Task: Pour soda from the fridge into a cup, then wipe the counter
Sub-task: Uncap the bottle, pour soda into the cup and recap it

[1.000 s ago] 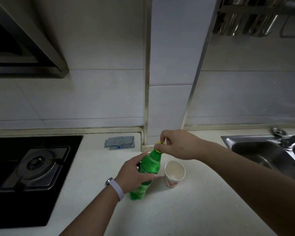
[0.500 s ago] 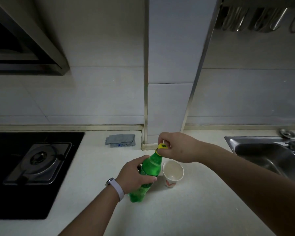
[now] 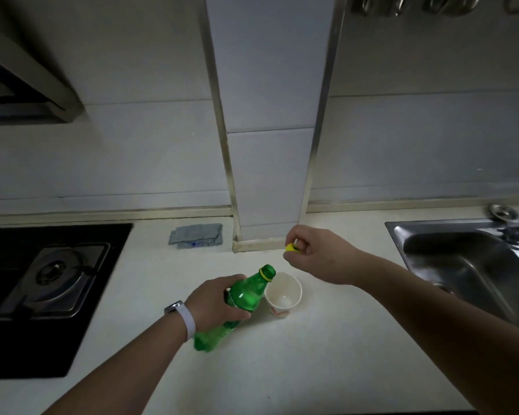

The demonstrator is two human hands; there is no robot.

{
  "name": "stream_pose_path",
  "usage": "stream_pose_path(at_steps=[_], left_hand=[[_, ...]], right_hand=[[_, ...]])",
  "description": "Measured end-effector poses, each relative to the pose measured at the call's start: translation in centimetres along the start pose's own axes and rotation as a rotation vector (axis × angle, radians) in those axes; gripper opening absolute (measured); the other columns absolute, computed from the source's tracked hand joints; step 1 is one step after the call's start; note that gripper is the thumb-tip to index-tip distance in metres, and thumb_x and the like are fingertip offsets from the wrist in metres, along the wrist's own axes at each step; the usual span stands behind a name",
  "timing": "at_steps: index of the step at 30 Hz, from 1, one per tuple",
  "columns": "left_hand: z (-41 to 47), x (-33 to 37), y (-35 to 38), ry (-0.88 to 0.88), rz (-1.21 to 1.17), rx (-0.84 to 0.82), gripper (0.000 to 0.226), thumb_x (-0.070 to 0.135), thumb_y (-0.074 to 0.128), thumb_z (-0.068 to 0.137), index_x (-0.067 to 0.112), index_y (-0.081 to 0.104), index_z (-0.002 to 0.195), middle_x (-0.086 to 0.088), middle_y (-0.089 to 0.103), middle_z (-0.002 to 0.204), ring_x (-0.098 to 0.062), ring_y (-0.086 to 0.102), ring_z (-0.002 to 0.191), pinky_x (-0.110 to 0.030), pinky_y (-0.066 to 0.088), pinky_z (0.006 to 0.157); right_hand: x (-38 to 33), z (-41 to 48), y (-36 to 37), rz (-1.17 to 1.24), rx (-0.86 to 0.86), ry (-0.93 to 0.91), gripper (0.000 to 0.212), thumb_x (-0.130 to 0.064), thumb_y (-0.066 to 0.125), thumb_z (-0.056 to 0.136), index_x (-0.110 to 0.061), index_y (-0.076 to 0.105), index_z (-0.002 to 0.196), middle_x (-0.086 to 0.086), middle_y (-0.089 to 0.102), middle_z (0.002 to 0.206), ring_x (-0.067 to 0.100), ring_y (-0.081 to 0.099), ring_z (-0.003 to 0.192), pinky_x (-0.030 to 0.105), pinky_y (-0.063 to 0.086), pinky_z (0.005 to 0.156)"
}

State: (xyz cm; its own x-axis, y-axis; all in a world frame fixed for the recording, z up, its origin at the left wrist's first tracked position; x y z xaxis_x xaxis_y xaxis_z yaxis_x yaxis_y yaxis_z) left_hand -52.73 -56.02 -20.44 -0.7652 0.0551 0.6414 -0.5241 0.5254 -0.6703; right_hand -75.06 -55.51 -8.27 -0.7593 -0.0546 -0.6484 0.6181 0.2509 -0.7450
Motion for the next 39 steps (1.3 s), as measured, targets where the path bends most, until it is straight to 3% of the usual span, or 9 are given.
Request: stream_pose_path(at_steps=[5,8,12,18,28,34,39], left_hand=[[0.0,-1.0,0.9,-0.043,0.057,-0.066,0.071,0.043,0.082,0.069,0.049,0.048,0.131,0.018,0.063,0.117,-0.001,0.059,0.099,-0.013,0.044,0.080],[-0.2,-1.0,1.3,-0.061,0.067,-0.081,0.064,0.038,0.081,0.071,0.057,0.047,0.121,0.019,0.063,0.112,-0.003,0.061,0.099,-0.020,0.049,0.085],[-0.3,-1.0,1.5,-0.066,0.101,-0.086,0.074,0.043,0.080,0.069,0.045,0.047,0.136,0.013,0.063,0.123,-0.008,0.060,0.106,-0.024,0.048,0.088],[-0.4,0.1,1.5,-0.060,0.188,-0.096,0.069,0.044,0.076,0.071,0.048,0.046,0.133,0.013,0.063,0.117,-0.011,0.060,0.103,-0.034,0.052,0.090],[-0.3,0.2,1.6,-0.141,0.281,-0.139,0.083,0.045,0.077,0.069,0.043,0.039,0.143,0.007,0.058,0.127,-0.013,0.057,0.107,-0.029,0.051,0.091],[-0.2,0.3,1.8,-0.142,0.269,-0.153,0.072,0.043,0.077,0.067,0.044,0.049,0.133,0.009,0.064,0.110,-0.011,0.062,0.094,-0.029,0.055,0.081],[-0.3,0.6,1.9,-0.162,0.284,-0.158,0.076,0.043,0.077,0.069,0.042,0.045,0.138,0.007,0.063,0.114,-0.012,0.061,0.095,-0.028,0.054,0.082]], right_hand=[[2.7,-0.3,0.6,0.057,-0.004,0.039,0.015,-0.040,0.062,0.090,-0.027,0.058,0.097,-0.007,0.052,0.072,0.007,0.046,0.061,0.025,0.041,0.060],[3.8,-0.4,0.9,0.099,-0.006,0.050,0.016,-0.041,0.063,0.089,-0.029,0.058,0.097,-0.008,0.054,0.074,0.007,0.047,0.061,0.023,0.041,0.058],[5.0,-0.6,1.3,0.128,0.009,0.067,0.015,-0.041,0.063,0.088,-0.029,0.058,0.094,-0.008,0.053,0.070,0.006,0.047,0.057,0.022,0.040,0.057],[6.2,-0.9,1.5,0.157,0.011,0.087,0.015,-0.040,0.063,0.090,-0.027,0.059,0.095,-0.008,0.053,0.069,0.007,0.048,0.058,0.023,0.040,0.057],[8.1,-1.9,1.5,0.171,-0.002,0.123,0.019,-0.043,0.062,0.090,-0.026,0.058,0.098,-0.008,0.054,0.070,0.007,0.048,0.058,0.022,0.039,0.055],[8.8,-2.1,1.6,0.178,-0.014,0.133,0.018,-0.044,0.062,0.090,-0.028,0.057,0.097,-0.006,0.055,0.072,0.010,0.049,0.059,0.024,0.041,0.055],[8.8,-2.1,1.9,0.185,-0.031,0.131,0.020,-0.044,0.061,0.090,-0.027,0.057,0.099,-0.004,0.056,0.075,0.011,0.050,0.061,0.025,0.042,0.056]])
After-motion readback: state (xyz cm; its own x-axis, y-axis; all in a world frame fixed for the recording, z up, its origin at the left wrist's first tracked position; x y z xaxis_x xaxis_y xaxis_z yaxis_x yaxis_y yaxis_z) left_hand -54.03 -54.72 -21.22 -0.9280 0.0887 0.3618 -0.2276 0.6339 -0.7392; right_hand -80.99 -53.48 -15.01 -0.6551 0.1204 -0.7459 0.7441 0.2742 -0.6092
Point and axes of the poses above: each hand's wrist, its own z-axis towards the middle knuckle, its own y-axis out of the palm, x = y × z, the point moved 6 cm from there along z, towards the middle knuckle
